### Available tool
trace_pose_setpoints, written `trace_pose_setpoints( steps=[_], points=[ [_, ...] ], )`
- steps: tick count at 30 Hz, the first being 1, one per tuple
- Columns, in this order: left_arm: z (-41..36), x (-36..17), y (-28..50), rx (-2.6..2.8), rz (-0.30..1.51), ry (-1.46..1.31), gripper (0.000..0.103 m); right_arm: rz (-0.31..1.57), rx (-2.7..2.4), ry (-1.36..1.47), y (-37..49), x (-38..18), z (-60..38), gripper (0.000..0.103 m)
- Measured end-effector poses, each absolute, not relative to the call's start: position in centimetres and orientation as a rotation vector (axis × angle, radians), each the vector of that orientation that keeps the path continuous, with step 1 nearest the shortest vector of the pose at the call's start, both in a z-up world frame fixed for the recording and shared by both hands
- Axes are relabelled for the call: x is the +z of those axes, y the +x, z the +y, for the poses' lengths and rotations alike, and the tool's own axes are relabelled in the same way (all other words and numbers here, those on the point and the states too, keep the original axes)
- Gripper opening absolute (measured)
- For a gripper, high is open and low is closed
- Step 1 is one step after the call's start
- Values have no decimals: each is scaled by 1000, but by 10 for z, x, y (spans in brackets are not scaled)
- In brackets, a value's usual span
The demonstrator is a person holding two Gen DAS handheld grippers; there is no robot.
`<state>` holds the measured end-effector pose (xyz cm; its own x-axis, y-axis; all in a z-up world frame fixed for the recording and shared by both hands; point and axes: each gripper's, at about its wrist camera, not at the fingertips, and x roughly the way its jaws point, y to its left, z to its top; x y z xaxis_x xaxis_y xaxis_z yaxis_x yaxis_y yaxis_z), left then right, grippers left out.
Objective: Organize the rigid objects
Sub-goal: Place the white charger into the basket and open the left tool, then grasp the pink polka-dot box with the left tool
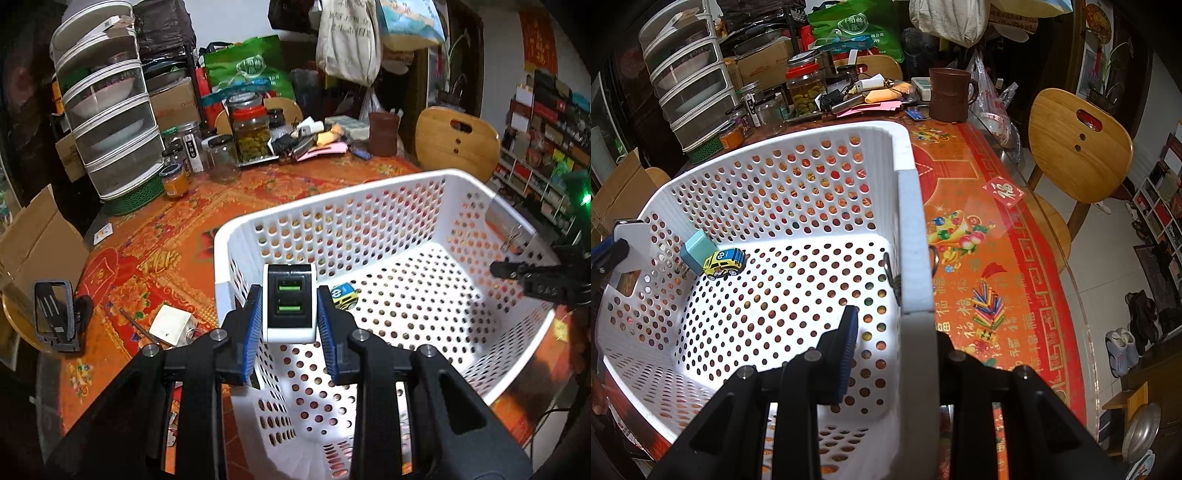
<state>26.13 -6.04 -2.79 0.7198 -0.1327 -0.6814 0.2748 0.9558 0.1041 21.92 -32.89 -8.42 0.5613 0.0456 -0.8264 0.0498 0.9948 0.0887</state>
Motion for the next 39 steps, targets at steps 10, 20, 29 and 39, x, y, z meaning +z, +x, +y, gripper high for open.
trace_pose_setpoints(
  steps=[10,20,29,39],
  points=[
    [-50,-27,255,-151,680,215,86,979,-6,100,218,-85,-327,28],
    [99,-62,214,136,701,46,102,985,-18,85,220,-85,-327,28],
    [113,-132,223,74,858,37,91,986,-19,83,221,-83,-327,28],
    [94,-142,221,128,860,93,35,984,-19,83,221,-83,-327,28]
  ],
)
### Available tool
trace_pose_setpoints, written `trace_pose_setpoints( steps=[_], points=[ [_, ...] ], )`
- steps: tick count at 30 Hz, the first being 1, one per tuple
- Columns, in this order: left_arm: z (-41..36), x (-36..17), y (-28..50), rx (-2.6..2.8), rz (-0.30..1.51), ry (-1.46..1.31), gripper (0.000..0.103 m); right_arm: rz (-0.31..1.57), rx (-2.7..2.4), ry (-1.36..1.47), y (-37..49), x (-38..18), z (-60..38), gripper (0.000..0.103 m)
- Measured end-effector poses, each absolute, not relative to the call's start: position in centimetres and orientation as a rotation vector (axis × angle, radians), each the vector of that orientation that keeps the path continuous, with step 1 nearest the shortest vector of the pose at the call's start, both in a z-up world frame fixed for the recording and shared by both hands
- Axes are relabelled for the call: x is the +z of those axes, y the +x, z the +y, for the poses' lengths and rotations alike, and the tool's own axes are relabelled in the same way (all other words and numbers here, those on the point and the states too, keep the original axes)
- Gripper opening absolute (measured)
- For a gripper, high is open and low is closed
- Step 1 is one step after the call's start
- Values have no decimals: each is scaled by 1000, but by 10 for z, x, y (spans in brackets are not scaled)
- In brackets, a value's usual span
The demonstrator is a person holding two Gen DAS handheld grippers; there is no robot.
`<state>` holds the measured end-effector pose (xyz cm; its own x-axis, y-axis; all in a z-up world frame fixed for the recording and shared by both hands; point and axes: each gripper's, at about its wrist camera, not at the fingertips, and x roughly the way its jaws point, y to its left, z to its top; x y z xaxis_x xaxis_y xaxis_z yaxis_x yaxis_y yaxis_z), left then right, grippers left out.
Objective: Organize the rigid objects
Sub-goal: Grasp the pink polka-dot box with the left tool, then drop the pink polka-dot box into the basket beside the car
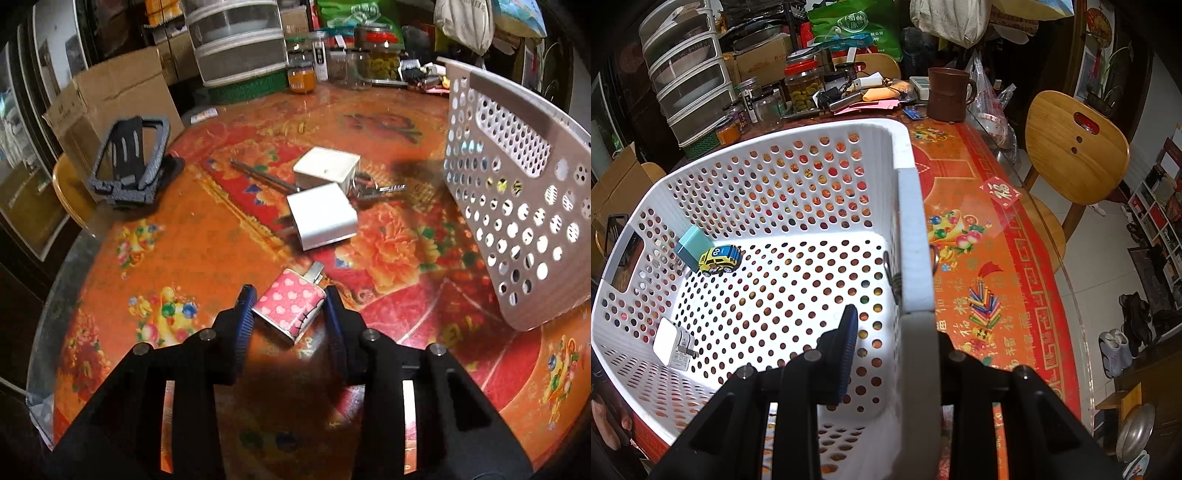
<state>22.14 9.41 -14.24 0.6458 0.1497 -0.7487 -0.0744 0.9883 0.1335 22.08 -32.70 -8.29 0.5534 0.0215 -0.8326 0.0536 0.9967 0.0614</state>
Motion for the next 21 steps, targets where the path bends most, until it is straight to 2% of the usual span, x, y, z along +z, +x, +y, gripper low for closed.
trace_pose_setpoints(
  steps=[8,21],
  points=[
    [87,-127,212,171,794,117,35,982,-17,84,220,-83,-329,28],
    [52,-58,203,199,702,169,35,982,-17,83,220,-83,-330,28]
  ],
)
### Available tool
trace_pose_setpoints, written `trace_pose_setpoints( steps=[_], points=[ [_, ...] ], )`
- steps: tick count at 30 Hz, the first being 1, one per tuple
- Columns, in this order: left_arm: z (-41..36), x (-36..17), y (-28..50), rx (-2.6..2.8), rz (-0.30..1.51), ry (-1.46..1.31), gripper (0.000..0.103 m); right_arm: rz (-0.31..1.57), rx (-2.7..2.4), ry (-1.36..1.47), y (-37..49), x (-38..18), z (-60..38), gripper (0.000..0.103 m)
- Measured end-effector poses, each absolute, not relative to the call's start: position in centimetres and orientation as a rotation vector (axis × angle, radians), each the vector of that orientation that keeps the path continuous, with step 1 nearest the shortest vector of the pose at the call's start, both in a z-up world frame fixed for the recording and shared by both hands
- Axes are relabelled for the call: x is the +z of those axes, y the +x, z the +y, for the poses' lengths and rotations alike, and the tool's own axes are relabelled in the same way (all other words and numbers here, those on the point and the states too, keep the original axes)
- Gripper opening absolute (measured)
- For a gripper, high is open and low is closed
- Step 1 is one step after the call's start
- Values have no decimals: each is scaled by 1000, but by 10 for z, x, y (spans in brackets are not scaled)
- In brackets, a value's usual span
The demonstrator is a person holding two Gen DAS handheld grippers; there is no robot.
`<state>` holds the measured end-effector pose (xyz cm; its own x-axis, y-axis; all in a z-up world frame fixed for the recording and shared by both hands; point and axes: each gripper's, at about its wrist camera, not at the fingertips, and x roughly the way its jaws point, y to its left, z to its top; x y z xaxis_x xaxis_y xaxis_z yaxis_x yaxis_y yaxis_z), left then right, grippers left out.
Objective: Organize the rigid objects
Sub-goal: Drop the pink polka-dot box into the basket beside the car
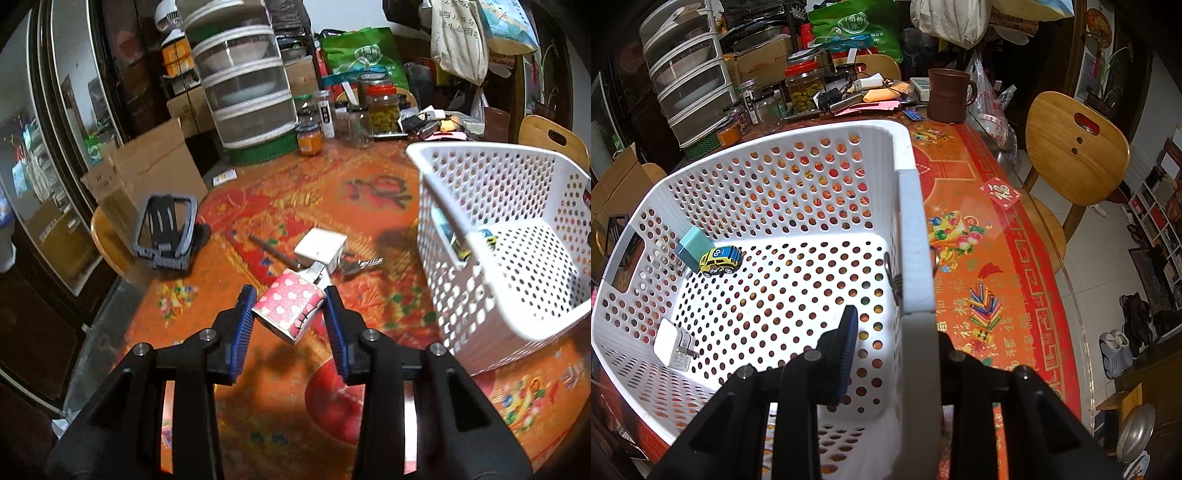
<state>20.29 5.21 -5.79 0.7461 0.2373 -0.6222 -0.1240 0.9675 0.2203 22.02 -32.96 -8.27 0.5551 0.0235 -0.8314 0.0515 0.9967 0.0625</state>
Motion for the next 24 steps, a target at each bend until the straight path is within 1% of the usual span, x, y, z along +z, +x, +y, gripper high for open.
trace_pose_setpoints(
  steps=[9,14,19,24],
  points=[
    [2,-5,204,178,627,230,35,981,-14,80,220,-82,-330,28],
    [-36,16,209,165,619,286,35,981,-12,81,221,-81,-331,28],
    [-76,20,221,110,627,348,35,979,-3,84,221,-81,-330,28],
    [-127,4,239,84,681,450,35,980,4,89,221,-81,-329,28]
  ],
)
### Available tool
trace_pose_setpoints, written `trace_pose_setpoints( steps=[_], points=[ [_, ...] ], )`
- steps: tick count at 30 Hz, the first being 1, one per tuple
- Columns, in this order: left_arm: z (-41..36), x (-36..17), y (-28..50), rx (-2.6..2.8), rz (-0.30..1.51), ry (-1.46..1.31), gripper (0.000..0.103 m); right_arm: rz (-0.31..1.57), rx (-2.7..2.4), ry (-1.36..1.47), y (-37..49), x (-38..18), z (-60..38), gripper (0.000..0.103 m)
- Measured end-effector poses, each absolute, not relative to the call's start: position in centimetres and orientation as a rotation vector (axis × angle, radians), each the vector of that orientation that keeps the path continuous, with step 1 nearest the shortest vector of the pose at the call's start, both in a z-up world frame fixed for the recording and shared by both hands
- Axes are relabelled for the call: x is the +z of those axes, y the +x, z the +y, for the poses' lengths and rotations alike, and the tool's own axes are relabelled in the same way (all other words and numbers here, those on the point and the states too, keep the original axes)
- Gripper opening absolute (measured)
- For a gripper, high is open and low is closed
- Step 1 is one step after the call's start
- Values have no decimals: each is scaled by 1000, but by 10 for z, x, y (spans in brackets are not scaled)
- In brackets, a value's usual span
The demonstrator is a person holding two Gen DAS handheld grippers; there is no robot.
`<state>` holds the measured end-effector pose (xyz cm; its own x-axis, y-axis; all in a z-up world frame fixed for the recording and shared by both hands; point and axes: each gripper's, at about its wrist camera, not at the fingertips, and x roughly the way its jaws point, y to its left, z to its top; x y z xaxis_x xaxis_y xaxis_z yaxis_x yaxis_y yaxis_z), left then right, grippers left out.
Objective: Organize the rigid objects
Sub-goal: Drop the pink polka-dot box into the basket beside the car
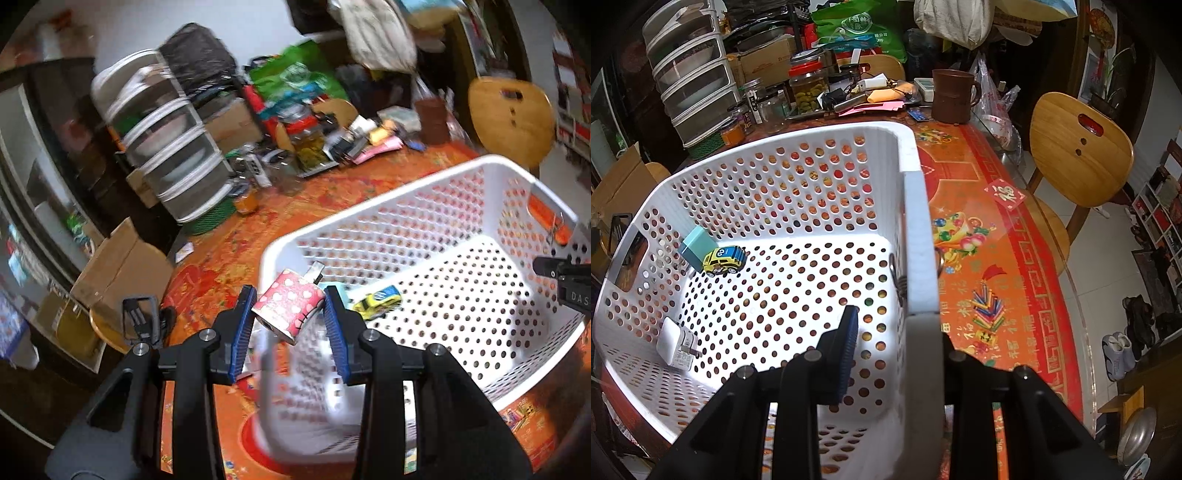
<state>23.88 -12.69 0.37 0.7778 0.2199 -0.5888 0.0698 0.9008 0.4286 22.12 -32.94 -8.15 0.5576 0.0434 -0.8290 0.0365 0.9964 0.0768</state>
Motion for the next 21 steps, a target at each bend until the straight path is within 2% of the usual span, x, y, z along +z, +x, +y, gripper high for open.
trace_pose_setpoints(
  steps=[4,13,14,16,17,18,21],
  points=[
    [-154,-20,253,82,738,521,35,981,8,89,221,-82,-329,28],
    [-151,-46,266,104,782,536,36,979,8,88,221,-83,-328,28],
    [-150,-47,266,93,781,533,39,979,9,89,221,-83,-328,28],
    [-146,-43,260,104,751,540,59,979,7,88,221,-82,-327,28],
    [-142,-36,254,125,706,540,78,978,5,89,221,-83,-328,28],
    [-136,-30,250,130,679,532,92,977,1,88,221,-82,-328,28],
    [-96,6,234,133,597,411,98,974,-6,80,221,-82,-327,28]
  ],
)
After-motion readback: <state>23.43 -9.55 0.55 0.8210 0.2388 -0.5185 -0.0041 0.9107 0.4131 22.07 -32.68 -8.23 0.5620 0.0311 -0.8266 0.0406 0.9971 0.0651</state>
